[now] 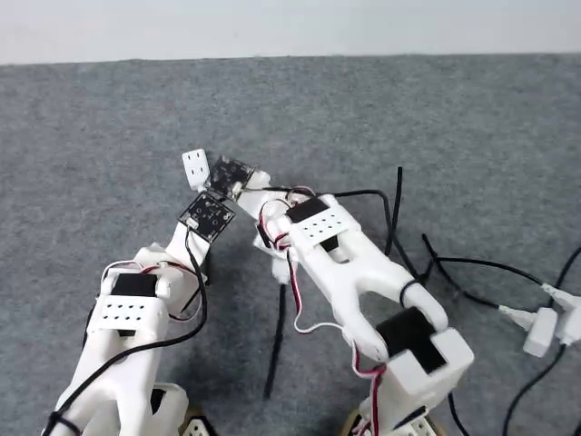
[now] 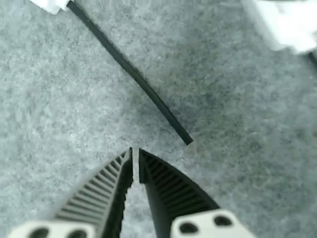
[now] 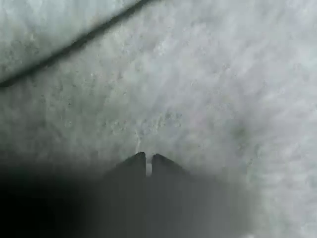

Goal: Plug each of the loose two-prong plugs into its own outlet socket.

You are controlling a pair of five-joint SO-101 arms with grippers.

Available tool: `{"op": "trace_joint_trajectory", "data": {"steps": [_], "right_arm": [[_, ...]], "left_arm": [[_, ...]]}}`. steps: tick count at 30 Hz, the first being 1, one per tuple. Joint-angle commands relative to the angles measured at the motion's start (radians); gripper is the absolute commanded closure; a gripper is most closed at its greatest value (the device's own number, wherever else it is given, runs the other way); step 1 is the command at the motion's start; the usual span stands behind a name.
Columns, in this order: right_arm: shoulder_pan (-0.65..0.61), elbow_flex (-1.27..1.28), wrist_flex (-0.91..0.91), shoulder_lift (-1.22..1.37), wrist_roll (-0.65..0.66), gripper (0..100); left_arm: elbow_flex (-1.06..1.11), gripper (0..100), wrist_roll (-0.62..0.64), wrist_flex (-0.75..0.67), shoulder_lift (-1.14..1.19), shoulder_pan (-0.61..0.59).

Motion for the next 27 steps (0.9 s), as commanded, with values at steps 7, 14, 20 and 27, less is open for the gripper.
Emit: {"op": "trace_joint_trajectory", "data": {"steps": [7, 14, 20, 27], "right_arm": [[0.035, -0.098, 0.107, 0.035, -0.091, 99.0], [0.024, -0.189, 0.085, 0.035, -0.273, 74.5], [0.024, -0.324, 0.219, 0.035, -0.288, 74.5], [0.027, -0.414, 0.387, 0.035, -0.288, 90.4]], "left_arm": [[-0.007, 99, -0.006, -0.035, -0.021, -0.005], [-0.005, 99, -0.006, -0.035, -0.021, -0.005], [-0.005, 99, -0.008, -0.037, -0.021, -0.005], [-0.005, 99, -0.008, -0.054, -0.020, -0.008]]}}
